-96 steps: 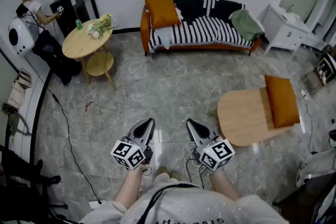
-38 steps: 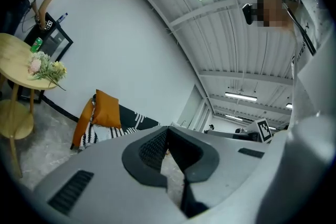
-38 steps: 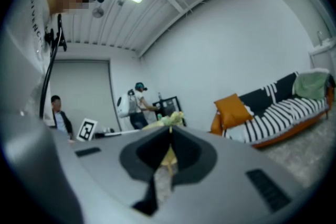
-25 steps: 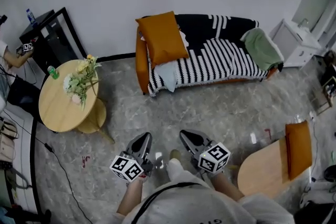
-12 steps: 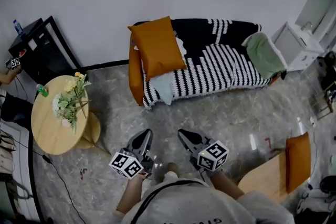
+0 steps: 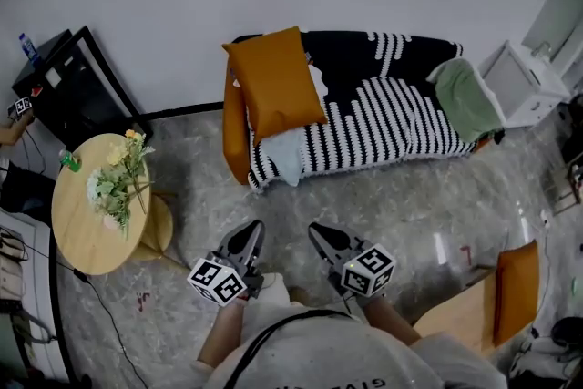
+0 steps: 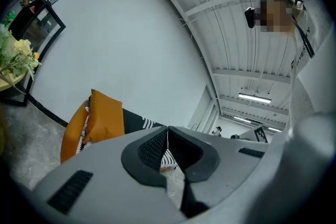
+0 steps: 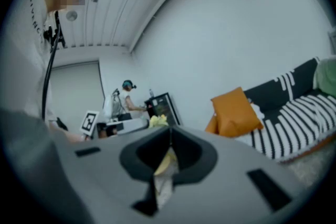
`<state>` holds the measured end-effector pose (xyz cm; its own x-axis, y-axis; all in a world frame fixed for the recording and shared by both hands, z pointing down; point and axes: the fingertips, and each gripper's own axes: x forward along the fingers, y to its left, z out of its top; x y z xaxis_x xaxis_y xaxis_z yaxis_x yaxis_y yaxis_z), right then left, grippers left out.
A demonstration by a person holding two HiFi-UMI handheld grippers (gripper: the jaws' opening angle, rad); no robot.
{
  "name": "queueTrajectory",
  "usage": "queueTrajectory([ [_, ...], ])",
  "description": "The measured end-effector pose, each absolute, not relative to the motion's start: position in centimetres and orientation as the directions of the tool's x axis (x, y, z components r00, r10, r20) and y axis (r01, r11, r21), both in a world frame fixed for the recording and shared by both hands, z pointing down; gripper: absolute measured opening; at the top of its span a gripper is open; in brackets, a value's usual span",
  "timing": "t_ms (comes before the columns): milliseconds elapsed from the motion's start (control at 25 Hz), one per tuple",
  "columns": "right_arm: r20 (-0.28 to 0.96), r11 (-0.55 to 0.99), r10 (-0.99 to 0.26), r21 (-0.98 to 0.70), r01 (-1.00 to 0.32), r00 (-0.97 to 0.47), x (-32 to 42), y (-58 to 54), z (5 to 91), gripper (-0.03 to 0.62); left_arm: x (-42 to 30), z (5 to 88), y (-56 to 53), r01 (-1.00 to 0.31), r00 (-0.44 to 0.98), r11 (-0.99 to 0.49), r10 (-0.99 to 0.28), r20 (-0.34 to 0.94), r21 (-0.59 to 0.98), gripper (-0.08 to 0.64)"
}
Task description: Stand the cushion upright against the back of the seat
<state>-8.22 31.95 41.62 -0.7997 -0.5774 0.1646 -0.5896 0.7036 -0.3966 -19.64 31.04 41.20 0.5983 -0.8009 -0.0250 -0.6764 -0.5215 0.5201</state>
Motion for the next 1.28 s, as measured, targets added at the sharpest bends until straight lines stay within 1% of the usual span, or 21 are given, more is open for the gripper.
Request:
queueTrajectory([
  [160,0.171,0.684,-0.596,-0.404,-0.608,-0.784,-7.3,30.0,42.0,0.02,-18.8,41.5,28.6,-0.657,0.618,-0.535,-0.786,-0.026,0.532,0.025],
  [360,0.198,0.639,-0.63,-0.417,-0.646,-0.751,-6.1,26.5,43.2,0.02,-17.0,42.4,24.6,-0.611,0.68,-0.585,-0.732,-0.024,0.533,0.025],
  [480,0.225,0.614,-0.642,-0.421,-0.668,-0.733,-5.6,23.6,43.9,0.02,-16.6,43.2,21.3,-0.586,0.698,-0.591,-0.716,-0.025,0.555,0.026],
  [680,0.252,0.608,-0.638,-0.413,-0.678,-0.727,-6.8,17.2,43.7,0.02,-17.2,42.8,14.6,-0.578,0.713,-0.607,-0.701,-0.025,0.545,0.026],
  [960,0.27,0.615,-0.618,-0.418,-0.668,-0.738,-9.7,9.3,43.8,0.02,-19.9,43.7,6.4,-0.596,0.698,-0.576,-0.716,0.008,0.56,0.026],
  [1280,0.315,0.58,-0.605,-0.455,-0.675,-0.732,-11.2,2.2,46.3,0.02,-22.6,46.6,-1.0,-0.619,0.664,-0.502,-0.745,0.061,0.604,0.028],
])
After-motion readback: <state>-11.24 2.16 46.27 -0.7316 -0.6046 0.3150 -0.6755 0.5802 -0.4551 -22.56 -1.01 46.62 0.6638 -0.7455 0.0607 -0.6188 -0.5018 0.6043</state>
